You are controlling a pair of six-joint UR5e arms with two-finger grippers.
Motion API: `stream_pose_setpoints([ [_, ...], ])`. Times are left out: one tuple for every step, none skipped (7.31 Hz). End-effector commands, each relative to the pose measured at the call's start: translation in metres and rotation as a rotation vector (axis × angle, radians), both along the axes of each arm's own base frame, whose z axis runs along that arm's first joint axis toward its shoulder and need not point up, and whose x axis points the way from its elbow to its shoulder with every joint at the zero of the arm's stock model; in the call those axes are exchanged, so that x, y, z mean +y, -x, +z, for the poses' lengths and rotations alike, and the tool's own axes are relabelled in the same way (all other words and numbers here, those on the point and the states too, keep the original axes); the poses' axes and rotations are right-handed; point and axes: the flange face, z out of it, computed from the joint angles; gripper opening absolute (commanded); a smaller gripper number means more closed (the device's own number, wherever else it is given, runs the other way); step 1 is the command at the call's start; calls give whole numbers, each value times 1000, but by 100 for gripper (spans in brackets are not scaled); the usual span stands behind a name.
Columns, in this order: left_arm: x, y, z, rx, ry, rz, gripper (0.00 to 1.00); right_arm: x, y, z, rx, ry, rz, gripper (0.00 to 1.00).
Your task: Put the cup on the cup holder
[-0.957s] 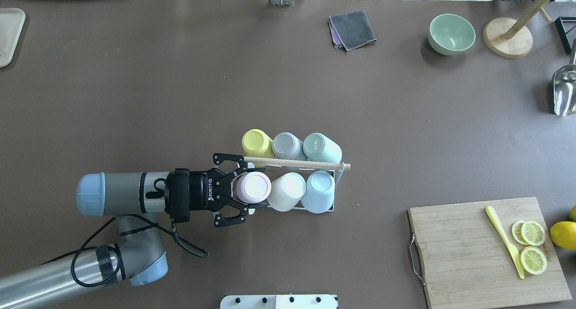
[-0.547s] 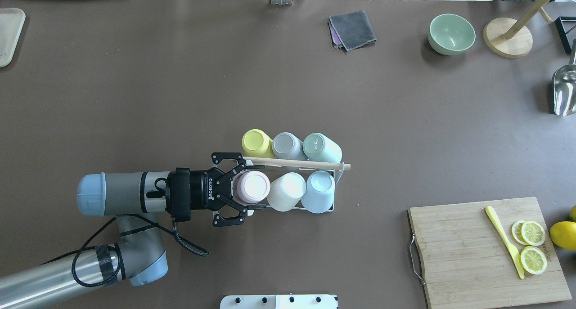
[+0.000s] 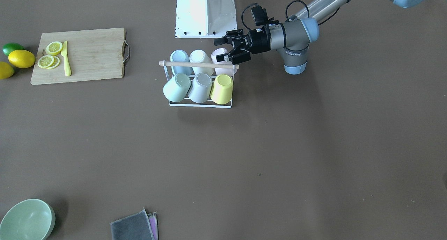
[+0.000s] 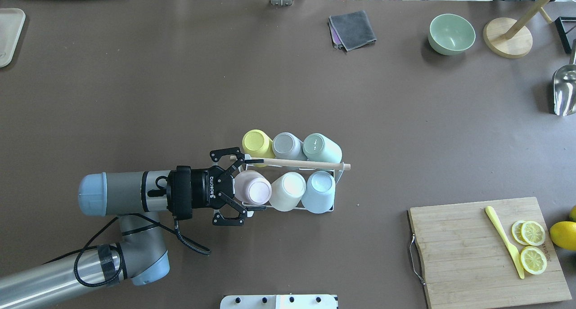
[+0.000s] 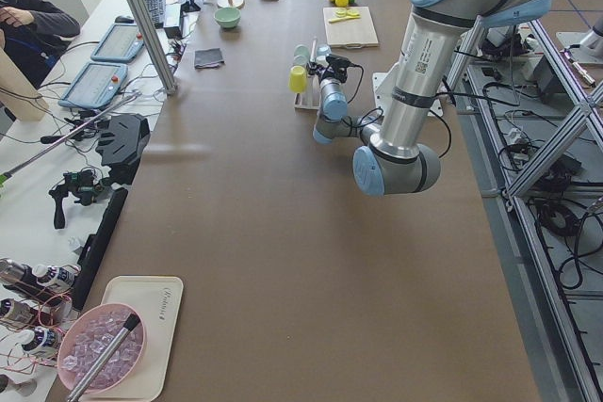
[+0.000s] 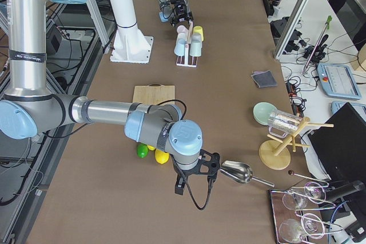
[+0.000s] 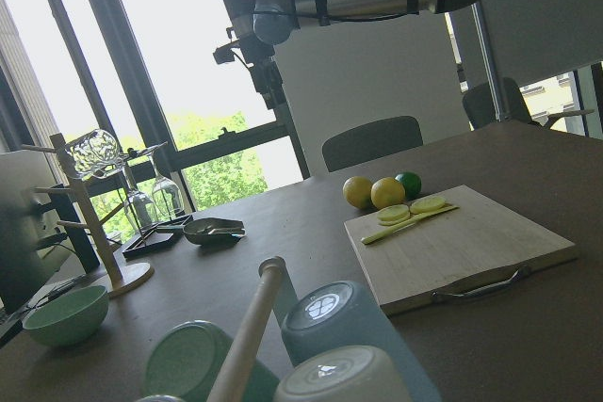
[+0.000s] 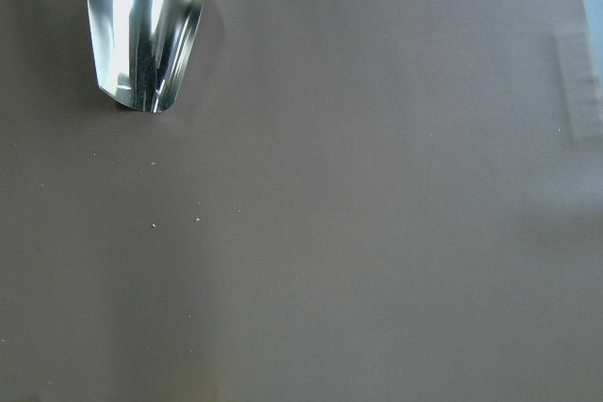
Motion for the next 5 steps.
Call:
stream_pose_setpoints([
  [-3, 18, -18, 50, 92, 65, 99, 2, -3, 0, 0, -1, 8, 100],
  [-17, 34, -30, 52, 164, 94, 99, 3, -2, 1, -1, 0, 7, 100],
  [-25, 52, -37, -16, 215, 87, 99, 3, -2, 1, -1, 1, 8, 100],
  [-44, 81, -48, -153, 279, 86, 99, 3, -2, 1, -3, 1, 7, 100],
  [-64, 106, -41, -274, 364, 49, 99, 6, -1, 3, -11, 6, 10, 100],
])
